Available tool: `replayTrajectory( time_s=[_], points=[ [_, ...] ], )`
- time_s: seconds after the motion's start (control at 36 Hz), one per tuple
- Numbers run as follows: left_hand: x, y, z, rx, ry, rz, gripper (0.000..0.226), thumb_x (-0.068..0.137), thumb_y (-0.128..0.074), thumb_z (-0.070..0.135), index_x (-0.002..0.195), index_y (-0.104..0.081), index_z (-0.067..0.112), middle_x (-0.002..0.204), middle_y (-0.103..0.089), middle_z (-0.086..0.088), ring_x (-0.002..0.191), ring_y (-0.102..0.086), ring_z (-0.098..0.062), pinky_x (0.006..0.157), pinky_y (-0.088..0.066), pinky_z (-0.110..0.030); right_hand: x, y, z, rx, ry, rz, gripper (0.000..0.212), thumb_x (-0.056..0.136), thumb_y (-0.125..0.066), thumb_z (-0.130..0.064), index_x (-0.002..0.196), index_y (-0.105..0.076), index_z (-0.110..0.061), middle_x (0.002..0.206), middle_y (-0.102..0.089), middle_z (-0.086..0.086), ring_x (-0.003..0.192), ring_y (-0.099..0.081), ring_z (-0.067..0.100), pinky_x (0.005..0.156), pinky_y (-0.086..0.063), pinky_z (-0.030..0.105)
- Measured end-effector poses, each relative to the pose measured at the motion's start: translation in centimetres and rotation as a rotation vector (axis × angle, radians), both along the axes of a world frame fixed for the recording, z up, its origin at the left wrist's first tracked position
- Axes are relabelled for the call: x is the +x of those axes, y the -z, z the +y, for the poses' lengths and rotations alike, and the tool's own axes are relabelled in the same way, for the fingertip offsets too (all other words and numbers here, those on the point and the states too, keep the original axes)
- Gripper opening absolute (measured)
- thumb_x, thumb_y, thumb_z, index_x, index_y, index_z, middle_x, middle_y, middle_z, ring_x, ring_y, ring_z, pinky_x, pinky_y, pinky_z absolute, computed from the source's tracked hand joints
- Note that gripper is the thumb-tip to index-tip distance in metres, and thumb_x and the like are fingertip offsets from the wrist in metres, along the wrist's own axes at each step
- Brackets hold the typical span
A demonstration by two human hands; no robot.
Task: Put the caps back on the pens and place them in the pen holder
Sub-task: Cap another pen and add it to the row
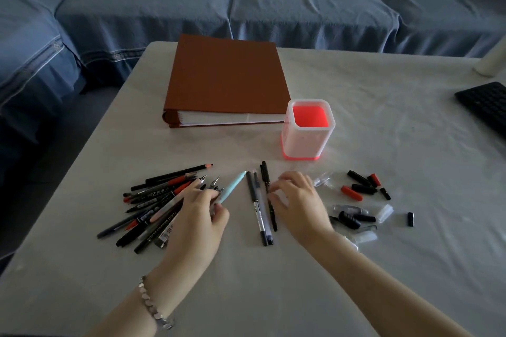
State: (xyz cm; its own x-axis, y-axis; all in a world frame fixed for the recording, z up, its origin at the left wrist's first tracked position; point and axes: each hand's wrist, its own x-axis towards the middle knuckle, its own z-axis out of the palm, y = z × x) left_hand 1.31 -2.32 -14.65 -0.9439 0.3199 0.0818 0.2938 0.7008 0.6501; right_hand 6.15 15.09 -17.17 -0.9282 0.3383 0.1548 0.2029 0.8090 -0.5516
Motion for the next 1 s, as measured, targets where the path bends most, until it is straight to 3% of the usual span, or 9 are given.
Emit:
replayTrajectory(
  time_s=[0.06, 0.14, 0.25, 0.36, 0.5, 0.67, 0.81, 0.89, 1.0],
  points=[
    [0.2, 0.1, 0.2, 0.028, 0.03, -0.023, 0.017, 0.085, -0.054, 0.004, 0.1, -0.061, 0.001, 0.096, -0.056, -0.008, 0.07, -0.047, -0.001, 0.063, -0.03, -0.01, 0.8, -0.3, 2.2, 0.026, 0.075, -0.003, 0.013, 0.078, -0.062, -0.007, 0.088, -0.07, -0.011, 0.1, -0.062, 0.007, 0.094, -0.054, 0.029, 0.08, -0.039, 0.027],
    [0.6, 0.3, 0.5, 0.057, 0.054, -0.071, 0.012, 0.086, -0.052, 0.006, 0.095, -0.058, 0.009, 0.081, -0.056, -0.001, 0.065, -0.05, -0.001, 0.058, -0.035, -0.01, 2.0, -0.7, 5.7, 0.081, 0.173, -0.065, 0.022, 0.079, -0.056, 0.0, 0.095, -0.069, -0.009, 0.107, -0.061, 0.007, 0.102, -0.05, 0.029, 0.082, -0.03, 0.022],
    [1.2, 0.2, 0.8, 0.112, 0.075, -0.091, 0.019, 0.088, -0.053, 0.012, 0.078, -0.048, 0.027, 0.061, -0.055, 0.009, 0.063, -0.054, -0.005, 0.049, -0.037, -0.01, 2.9, -0.8, 9.0, 0.165, 0.138, -0.164, 0.03, 0.081, -0.056, 0.001, 0.108, -0.066, -0.01, 0.117, -0.061, 0.006, 0.11, -0.047, 0.033, 0.091, -0.039, 0.038],
    [1.5, -0.2, 0.9, 0.148, 0.118, -0.087, 0.011, 0.089, -0.055, 0.017, 0.08, -0.052, 0.023, 0.063, -0.056, 0.011, 0.07, -0.054, 0.001, 0.052, -0.038, -0.007, 2.7, -0.6, 9.7, 0.198, -0.009, -0.214, 0.029, 0.086, -0.058, -0.01, 0.114, -0.063, -0.014, 0.12, -0.06, 0.003, 0.115, -0.046, 0.027, 0.097, -0.038, 0.037],
    [1.6, -1.0, 0.7, 0.169, 0.164, -0.107, 0.007, 0.09, -0.053, 0.02, 0.085, -0.053, 0.025, 0.072, -0.06, 0.01, 0.08, -0.053, -0.007, 0.059, -0.04, -0.013, 2.0, -0.1, 9.1, 0.257, -0.09, -0.176, 0.03, 0.084, -0.061, -0.01, 0.114, -0.063, -0.012, 0.119, -0.062, 0.004, 0.114, -0.05, 0.027, 0.094, -0.043, 0.038],
    [1.8, -1.7, 0.6, 0.184, 0.173, -0.112, 0.004, 0.089, -0.053, 0.018, 0.087, -0.056, 0.019, 0.072, -0.058, 0.011, 0.082, -0.052, -0.003, 0.058, -0.038, -0.004, 1.2, 0.4, 9.1, 0.35, -0.098, -0.184, 0.026, 0.084, -0.063, -0.016, 0.11, -0.065, -0.017, 0.106, -0.059, 0.006, 0.098, -0.053, 0.029, 0.082, -0.046, 0.037],
    [2.1, -1.6, 0.6, 0.191, 0.187, -0.124, 0.004, 0.089, -0.054, 0.019, 0.087, -0.058, 0.018, 0.069, -0.058, 0.011, 0.075, -0.054, -0.002, 0.056, -0.038, -0.007, 0.6, 0.4, 9.2, 0.435, -0.134, -0.238, 0.024, 0.09, -0.053, -0.019, 0.112, -0.061, -0.017, 0.114, -0.053, 0.006, 0.106, -0.048, 0.027, 0.089, -0.039, 0.035],
    [2.3, -1.8, 0.6, 0.217, 0.195, -0.128, 0.004, 0.089, -0.054, 0.019, 0.086, -0.057, 0.019, 0.067, -0.058, 0.01, 0.072, -0.054, -0.004, 0.055, -0.038, -0.008, 0.3, -1.0, 7.7, 0.219, -0.011, -0.055, 0.021, 0.093, -0.048, -0.016, 0.105, -0.061, -0.004, 0.104, -0.059, 0.009, 0.099, -0.053, 0.028, 0.086, -0.042, 0.032],
    [2.5, -2.0, 0.7, 0.268, 0.23, -0.174, 0.008, 0.089, -0.055, 0.019, 0.084, -0.057, 0.025, 0.074, -0.06, 0.004, 0.068, -0.055, -0.013, 0.052, -0.039, -0.013, 0.7, -4.6, 4.5, -0.473, 0.227, 0.138, 0.011, 0.093, -0.048, -0.018, 0.101, -0.056, -0.014, 0.088, -0.063, -0.001, 0.078, -0.062, 0.012, 0.066, -0.044, 0.005]
  ],
)
